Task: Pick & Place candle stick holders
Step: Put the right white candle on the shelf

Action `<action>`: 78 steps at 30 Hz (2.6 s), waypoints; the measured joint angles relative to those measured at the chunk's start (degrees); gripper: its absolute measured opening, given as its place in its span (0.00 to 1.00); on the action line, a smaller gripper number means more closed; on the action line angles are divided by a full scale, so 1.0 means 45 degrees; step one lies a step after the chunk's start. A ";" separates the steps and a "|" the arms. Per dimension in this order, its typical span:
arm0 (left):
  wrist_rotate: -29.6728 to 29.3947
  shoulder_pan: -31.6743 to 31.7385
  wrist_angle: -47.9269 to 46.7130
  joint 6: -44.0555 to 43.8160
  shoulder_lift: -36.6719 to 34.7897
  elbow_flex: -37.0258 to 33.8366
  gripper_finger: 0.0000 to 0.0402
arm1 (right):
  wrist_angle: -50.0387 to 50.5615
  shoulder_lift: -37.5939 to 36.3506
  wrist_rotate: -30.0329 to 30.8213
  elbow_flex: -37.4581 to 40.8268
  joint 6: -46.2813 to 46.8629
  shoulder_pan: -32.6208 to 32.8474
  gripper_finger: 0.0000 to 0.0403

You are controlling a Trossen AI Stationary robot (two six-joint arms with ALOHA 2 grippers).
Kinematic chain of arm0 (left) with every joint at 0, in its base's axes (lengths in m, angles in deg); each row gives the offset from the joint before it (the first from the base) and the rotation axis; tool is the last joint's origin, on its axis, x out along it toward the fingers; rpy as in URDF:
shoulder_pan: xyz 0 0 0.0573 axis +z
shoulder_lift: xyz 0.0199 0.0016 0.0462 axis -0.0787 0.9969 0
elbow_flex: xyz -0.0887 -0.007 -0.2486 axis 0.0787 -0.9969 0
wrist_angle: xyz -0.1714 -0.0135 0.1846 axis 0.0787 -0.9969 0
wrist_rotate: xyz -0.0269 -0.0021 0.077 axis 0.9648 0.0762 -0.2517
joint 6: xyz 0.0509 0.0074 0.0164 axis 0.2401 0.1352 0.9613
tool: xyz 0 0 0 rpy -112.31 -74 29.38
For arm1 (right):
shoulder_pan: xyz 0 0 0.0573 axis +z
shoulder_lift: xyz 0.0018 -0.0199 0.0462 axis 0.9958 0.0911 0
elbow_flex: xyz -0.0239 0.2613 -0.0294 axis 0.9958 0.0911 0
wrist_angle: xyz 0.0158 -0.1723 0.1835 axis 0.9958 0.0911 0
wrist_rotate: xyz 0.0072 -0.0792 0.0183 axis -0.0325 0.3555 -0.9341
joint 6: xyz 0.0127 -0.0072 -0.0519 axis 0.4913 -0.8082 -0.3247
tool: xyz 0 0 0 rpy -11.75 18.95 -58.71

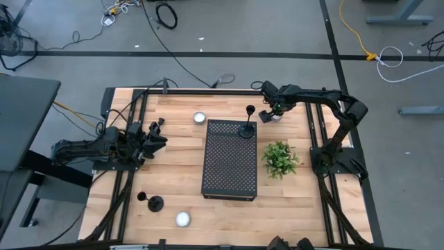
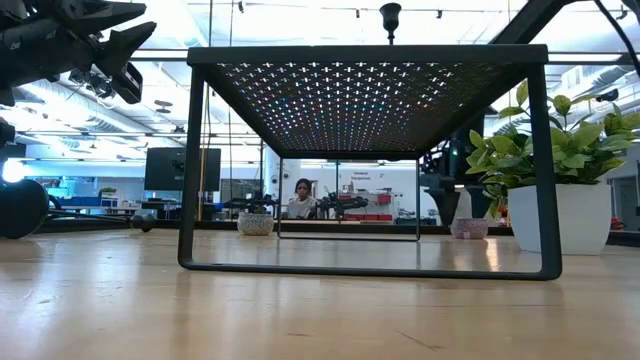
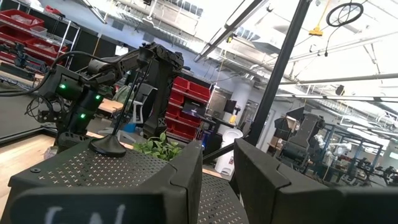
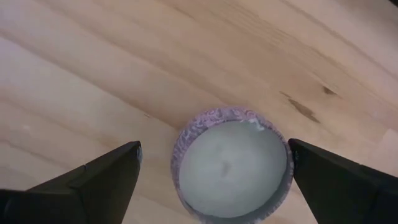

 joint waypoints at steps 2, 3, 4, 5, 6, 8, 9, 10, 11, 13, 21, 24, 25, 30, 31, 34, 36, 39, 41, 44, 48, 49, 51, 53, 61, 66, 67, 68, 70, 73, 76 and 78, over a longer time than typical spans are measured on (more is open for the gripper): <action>0.0000 0.0001 0.0000 0.0000 0.0000 -0.0003 0.23 | -0.0107 0.0000 0.0099 0.0004 0.0307 0.0000 0.99; 0.0000 0.0001 0.0000 0.0000 0.0000 0.0002 0.23 | -0.0083 -0.0005 0.0146 0.0002 0.0341 0.0000 0.99; 0.0000 -0.0004 0.0000 0.0000 0.0000 -0.0001 0.23 | -0.0028 -0.0005 0.0252 0.0004 0.0334 0.0000 0.99; 0.0000 -0.0001 0.0000 0.0000 0.0000 0.0000 0.23 | 0.0035 -0.0005 0.0332 0.0004 0.0319 0.0000 0.99; 0.0000 -0.0002 0.0000 0.0000 0.0000 0.0002 0.23 | 0.0124 -0.0005 0.0382 0.0004 0.0304 0.0000 0.99; 0.0000 0.0001 0.0000 0.0000 0.0000 -0.0003 0.23 | 0.0421 -0.0010 0.0610 0.0004 0.0214 0.0000 0.99; 0.0000 -0.0001 0.0000 0.0000 0.0000 -0.0003 0.23 | 0.0548 -0.0010 0.0765 0.0001 0.0147 0.0000 0.99; 0.0000 0.0001 0.0000 0.0000 0.0000 -0.0003 0.23 | 0.0618 -0.0010 0.0812 0.0004 0.0137 0.0000 0.99; 0.0000 -0.0004 0.0000 0.0000 0.0000 0.0002 0.23 | 0.0637 -0.0010 0.0804 0.0004 0.0151 0.0000 0.99; 0.0000 -0.0002 0.0000 0.0000 0.0000 -0.0003 0.23 | 0.0624 -0.0010 0.0660 0.0000 0.0261 0.0000 0.99; 0.0000 -0.0004 0.0000 0.0000 0.0000 -0.0002 0.23 | 0.0337 -0.0010 0.0691 0.0006 0.0275 0.0000 0.99; 0.0000 -0.0004 0.0000 0.0000 0.0000 0.0002 0.23 | 0.0100 -0.0010 0.0686 0.0290 0.0292 0.0000 0.99; 0.0020 -0.0004 0.0000 0.0000 0.0000 0.0000 0.23 | 0.0069 -0.0010 0.0682 0.0435 0.0296 0.0000 0.99; 0.0133 -0.0004 0.0000 -0.0005 0.0000 -0.0003 0.23 | -0.0217 -0.0010 0.0659 0.0924 0.0290 0.0000 0.99; 0.0135 -0.0004 0.0000 -0.0005 0.0000 -0.0001 0.23 | -0.0245 -0.0010 0.0682 0.0932 0.0219 0.0000 0.98; 0.0134 -0.0004 0.0000 -0.0005 0.0000 0.0000 0.23 | -0.0466 -0.0010 0.0694 0.0938 0.0215 -0.0005 0.97; 0.0131 -0.0004 0.0000 -0.0005 0.0000 -0.0003 0.23 | -0.0797 -0.0010 0.0691 0.0941 0.0195 -0.0005 0.95; 0.0132 -0.0004 0.0000 -0.0005 0.0000 -0.0001 0.23 | -0.1267 -0.0010 0.0519 0.0942 0.0129 -0.0005 0.94; 0.0133 -0.0004 0.0001 -0.0005 0.0000 0.0001 0.23 | -0.1485 -0.0010 0.0458 0.0942 0.0123 -0.0005 0.93; 0.0134 -0.0004 0.0000 -0.0005 0.0000 -0.0001 0.23 | -0.1407 -0.0010 0.0466 0.0940 -0.0080 -0.0005 0.92; 0.0131 -0.0001 0.0000 0.0005 0.0000 -0.0003 0.23 | -0.1311 -0.0010 0.0525 0.0941 -0.0123 -0.0005 0.89; 0.0133 -0.0004 0.0000 0.0005 0.0000 -0.0001 0.23 | -0.1317 -0.0010 0.0577 0.0937 -0.0127 -0.0005 0.88; 0.0131 -0.0004 0.0000 0.0000 0.0000 0.0000 0.23 | -0.1312 -0.0010 0.0579 0.0942 -0.0126 -0.0005 0.87; 0.0131 -0.0004 0.0001 0.0003 0.0000 0.0000 0.23 | -0.1307 -0.0010 0.0584 0.0942 -0.0123 -0.0005 0.84; 0.0131 -0.0004 0.0000 0.0000 0.0000 0.0000 0.23 | -0.1330 -0.0010 0.0646 0.0937 -0.0099 0.0000 0.70; 0.0131 -0.0004 0.0000 0.0000 0.0000 -0.0001 0.23 | -0.1355 -0.0024 0.0608 0.0917 0.0022 -0.0010 0.70; 0.0131 -0.0004 0.0000 0.0000 0.0000 -0.0003 0.23 | -0.1271 -0.0019 0.0599 0.0926 0.0022 -0.0010 0.70; 0.0131 0.0000 0.0000 0.0004 0.0000 -0.0003 0.23 | -0.1182 -0.0019 0.0590 0.0935 0.0021 -0.0006 0.69; 0.0131 -0.0004 0.0000 0.0012 0.0000 -0.0001 0.23 | -0.1057 -0.0010 0.0548 0.0937 0.0055 0.0000 0.66; 0.0131 -0.0004 0.0000 0.0010 0.0000 0.0002 0.23 | -0.0815 -0.0010 0.0523 0.0942 0.0031 0.0000 0.58; 0.0131 0.0001 0.0000 0.0015 0.0000 -0.0003 0.23 | -0.0831 -0.0010 0.0217 0.0942 -0.0036 -0.0005 0.48; 0.0131 -0.0004 0.0000 0.0015 0.0000 -0.0001 0.23 | -0.0797 -0.0010 0.0226 0.0942 -0.0128 0.0000 0.44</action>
